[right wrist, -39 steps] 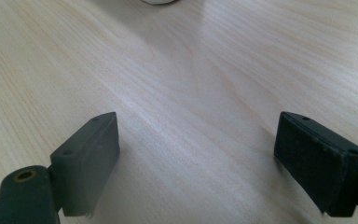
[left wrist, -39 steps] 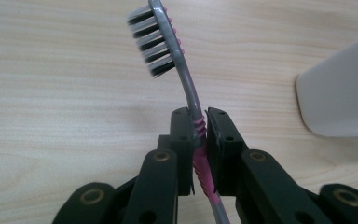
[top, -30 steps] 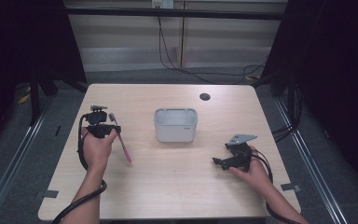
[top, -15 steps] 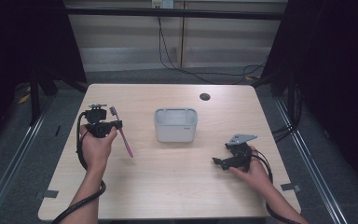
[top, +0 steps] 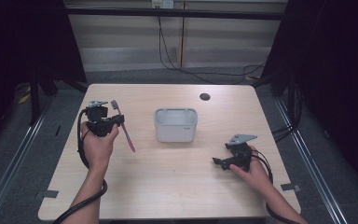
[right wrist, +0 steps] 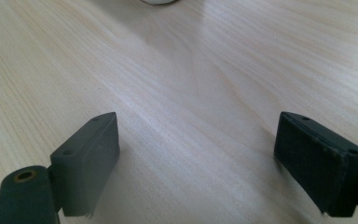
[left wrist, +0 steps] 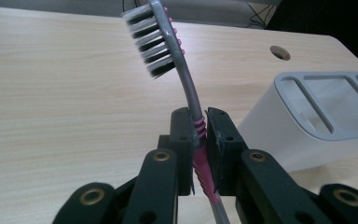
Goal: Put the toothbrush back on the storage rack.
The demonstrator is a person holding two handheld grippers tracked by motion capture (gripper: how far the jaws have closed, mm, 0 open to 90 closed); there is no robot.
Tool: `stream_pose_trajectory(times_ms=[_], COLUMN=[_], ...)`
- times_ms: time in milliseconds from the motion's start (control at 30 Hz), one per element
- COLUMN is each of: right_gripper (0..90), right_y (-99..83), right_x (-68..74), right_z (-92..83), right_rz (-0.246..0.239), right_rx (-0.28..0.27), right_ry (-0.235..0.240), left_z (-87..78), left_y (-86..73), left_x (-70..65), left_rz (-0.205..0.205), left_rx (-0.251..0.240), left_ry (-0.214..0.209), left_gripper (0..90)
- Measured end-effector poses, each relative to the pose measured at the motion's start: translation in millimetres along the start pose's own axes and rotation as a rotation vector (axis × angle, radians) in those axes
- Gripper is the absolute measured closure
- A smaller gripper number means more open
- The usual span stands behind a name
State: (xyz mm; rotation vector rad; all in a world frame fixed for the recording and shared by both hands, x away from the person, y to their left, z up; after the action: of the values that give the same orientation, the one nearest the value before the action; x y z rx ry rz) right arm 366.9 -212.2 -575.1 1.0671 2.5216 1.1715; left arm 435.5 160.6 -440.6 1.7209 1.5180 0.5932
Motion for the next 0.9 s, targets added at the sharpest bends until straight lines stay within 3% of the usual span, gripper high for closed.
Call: stream_pose_trajectory(times_ms=[500,900], right_gripper=[13.5,13.4], right_y=[0.0,-0.1], right_x=[-0.1,-0.2], right_z=[0.0,0.0], right_rz=[-0.003,-0.004], right_rx=[0.002,0.002], right_ry=[-0.002,-0.002], left_z=[-8.6,-12.2], left_y=[19.5,31.0], left_x=[-9.2,-13.3], left_rz=[0.015,0.023], left_rx=[-0.111,-0.158], left_ry=[-0.01,-0.014], left_gripper=[81.5,81.5])
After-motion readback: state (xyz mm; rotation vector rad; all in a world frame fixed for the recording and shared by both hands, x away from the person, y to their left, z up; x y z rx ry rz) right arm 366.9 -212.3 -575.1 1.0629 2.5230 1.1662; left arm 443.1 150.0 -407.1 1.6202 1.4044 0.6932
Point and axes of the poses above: each handheld gripper's, and its own axes: z roughly forward along the jaws, y roughly out of its top, x roughly to its left, the point moved 9 cm from there along z, roughly forward along the jaws, and after that the axes turned 9 degrees about y, right-handed, at the moved point
